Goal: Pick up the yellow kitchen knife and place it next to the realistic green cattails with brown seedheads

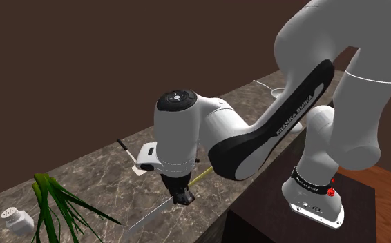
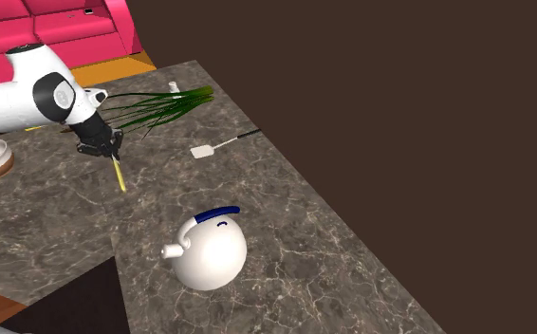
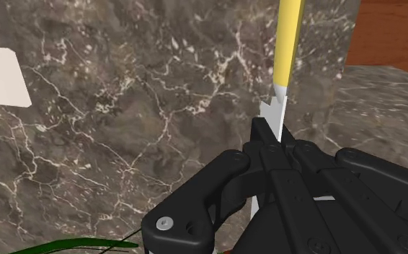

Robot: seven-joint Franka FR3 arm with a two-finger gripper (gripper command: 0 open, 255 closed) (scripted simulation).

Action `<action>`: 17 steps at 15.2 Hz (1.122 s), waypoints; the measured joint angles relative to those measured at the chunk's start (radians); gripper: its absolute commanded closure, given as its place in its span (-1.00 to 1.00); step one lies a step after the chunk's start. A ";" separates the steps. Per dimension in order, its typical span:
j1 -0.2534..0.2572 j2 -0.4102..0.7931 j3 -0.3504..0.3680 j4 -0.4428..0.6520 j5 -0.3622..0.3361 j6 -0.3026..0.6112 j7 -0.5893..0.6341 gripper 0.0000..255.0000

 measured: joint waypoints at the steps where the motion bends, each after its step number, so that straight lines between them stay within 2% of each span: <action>1: 0.000 0.005 0.000 -0.008 -0.004 0.012 0.004 1.00; 14: 0.007 0.141 -0.014 -0.052 -0.113 0.175 0.092 1.00; 17: 0.008 0.150 -0.017 -0.054 -0.121 0.185 0.098 1.00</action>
